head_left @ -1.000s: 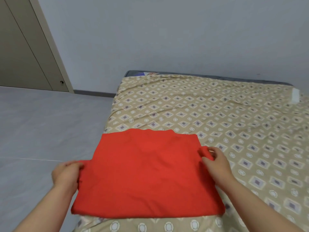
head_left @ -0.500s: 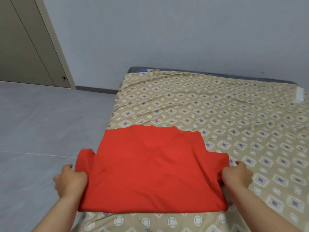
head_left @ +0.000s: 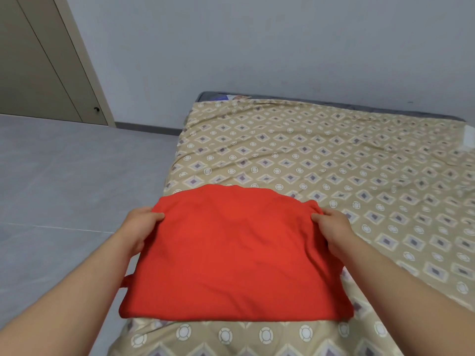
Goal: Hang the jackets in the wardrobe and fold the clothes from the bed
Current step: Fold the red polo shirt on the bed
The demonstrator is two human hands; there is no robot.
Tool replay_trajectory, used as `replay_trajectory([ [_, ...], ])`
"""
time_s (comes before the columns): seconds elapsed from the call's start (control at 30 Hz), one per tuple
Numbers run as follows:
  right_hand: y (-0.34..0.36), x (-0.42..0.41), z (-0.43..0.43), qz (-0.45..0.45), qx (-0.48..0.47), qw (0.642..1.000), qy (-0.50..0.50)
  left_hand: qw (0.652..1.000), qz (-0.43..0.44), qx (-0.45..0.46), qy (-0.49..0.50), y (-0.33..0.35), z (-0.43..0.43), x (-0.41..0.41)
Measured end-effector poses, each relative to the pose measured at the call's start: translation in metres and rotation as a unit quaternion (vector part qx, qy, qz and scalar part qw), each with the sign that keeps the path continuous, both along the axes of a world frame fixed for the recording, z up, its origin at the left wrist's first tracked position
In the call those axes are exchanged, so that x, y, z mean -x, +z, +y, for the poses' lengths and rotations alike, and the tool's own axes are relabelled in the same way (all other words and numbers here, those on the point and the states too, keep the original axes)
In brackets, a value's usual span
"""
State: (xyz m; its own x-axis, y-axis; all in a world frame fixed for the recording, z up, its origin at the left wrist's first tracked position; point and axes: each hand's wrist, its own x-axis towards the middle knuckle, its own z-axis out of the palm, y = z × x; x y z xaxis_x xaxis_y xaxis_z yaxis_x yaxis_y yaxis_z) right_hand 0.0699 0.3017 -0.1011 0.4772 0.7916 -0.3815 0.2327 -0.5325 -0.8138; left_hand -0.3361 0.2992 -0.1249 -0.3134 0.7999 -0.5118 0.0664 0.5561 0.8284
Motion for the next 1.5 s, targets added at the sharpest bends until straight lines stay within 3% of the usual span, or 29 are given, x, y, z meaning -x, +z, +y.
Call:
replay_trajectory([
  [0.1, 0.006, -0.011, -0.019, -0.089, -0.085, 0.992, 0.009, 0.991, 0.099, -0.087, -0.013, 0.012, -0.018, 0.001],
  [0.2, 0.015, -0.020, -0.044, -0.001, -0.149, 0.989, -0.018, 0.992, 0.009, -0.122, 0.027, 0.031, -0.051, -0.010],
  [0.27, 0.021, -0.025, -0.063, 0.095, -0.141, 0.985, -0.042, 0.994, -0.061, -0.074, 0.052, 0.041, -0.077, -0.012],
  [0.33, 0.021, -0.035, -0.083, 0.200, -0.065, 0.975, -0.065, 0.995, -0.093, 0.022, 0.016, 0.036, -0.105, 0.000],
  [0.4, 0.013, -0.049, -0.106, 0.222, 0.109, 0.968, -0.045, 0.982, -0.068, 0.148, -0.096, 0.026, -0.134, 0.015],
  [0.5, 0.007, -0.061, -0.134, 0.057, 0.329, 0.935, 0.123, 0.933, 0.004, 0.268, -0.241, 0.017, -0.156, 0.023],
  [0.57, 0.007, -0.060, -0.138, -0.023, 0.339, 0.924, 0.174, 0.918, 0.021, 0.289, -0.271, 0.031, -0.159, 0.013],
  [0.63, 0.009, -0.056, -0.131, -0.031, 0.265, 0.956, 0.121, 0.942, 0.065, 0.254, -0.212, 0.035, -0.148, 0.010],
  [0.7, 0.008, -0.053, -0.119, -0.018, 0.162, 0.986, 0.044, 0.978, 0.077, 0.178, -0.074, 0.019, -0.137, 0.015],
  [0.77, 0.007, -0.049, -0.106, 0.053, 0.094, 0.994, -0.023, 0.986, 0.053, 0.158, 0.017, 0.009, -0.132, 0.013],
  [0.87, -0.003, -0.045, -0.089, 0.213, 0.052, 0.966, -0.137, 0.958, -0.151, 0.237, 0.057, -0.005, -0.128, 0.004],
  [0.93, -0.009, -0.043, -0.079, 0.264, 0.059, 0.947, -0.171, 0.951, -0.188, 0.232, 0.085, -0.013, -0.124, 0.003],
  [1.0, -0.007, -0.039, -0.075, 0.283, 0.063, 0.941, -0.177, 0.953, -0.171, 0.213, 0.133, -0.017, -0.120, 0.005],
  [1.07, 0.000, -0.031, -0.070, 0.242, 0.016, 0.952, -0.185, 0.941, -0.202, 0.200, 0.183, -0.018, -0.117, 0.009],
  [1.13, 0.007, -0.011, -0.068, 0.119, -0.074, 0.978, -0.156, 0.930, -0.232, 0.169, 0.230, -0.020, -0.114, 0.011],
  [1.2, 0.012, 0.020, -0.078, -0.047, -0.132, 0.990, -0.003, 0.923, -0.259, 0.123, 0.255, -0.022, -0.110, 0.007],
  [1.27, -0.005, 0.044, -0.089, -0.220, -0.118, 0.943, 0.220, 0.924, -0.253, 0.041, 0.282, -0.018, -0.107, 0.000],
  [1.33, -0.021, 0.056, -0.101, -0.304, -0.040, 0.879, 0.365, 0.941, -0.168, -0.090, 0.280, -0.007, -0.108, -0.012],
  [1.4, -0.031, 0.057, -0.114, -0.342, 0.005, 0.855, 0.390, 0.959, 0.007, -0.182, 0.215, 0.009, -0.113, -0.029],
  [1.5, -0.035, 0.059, -0.131, -0.367, -0.047, 0.840, 0.397, 0.935, 0.192, -0.280, -0.103, 0.020, -0.121, -0.066],
])
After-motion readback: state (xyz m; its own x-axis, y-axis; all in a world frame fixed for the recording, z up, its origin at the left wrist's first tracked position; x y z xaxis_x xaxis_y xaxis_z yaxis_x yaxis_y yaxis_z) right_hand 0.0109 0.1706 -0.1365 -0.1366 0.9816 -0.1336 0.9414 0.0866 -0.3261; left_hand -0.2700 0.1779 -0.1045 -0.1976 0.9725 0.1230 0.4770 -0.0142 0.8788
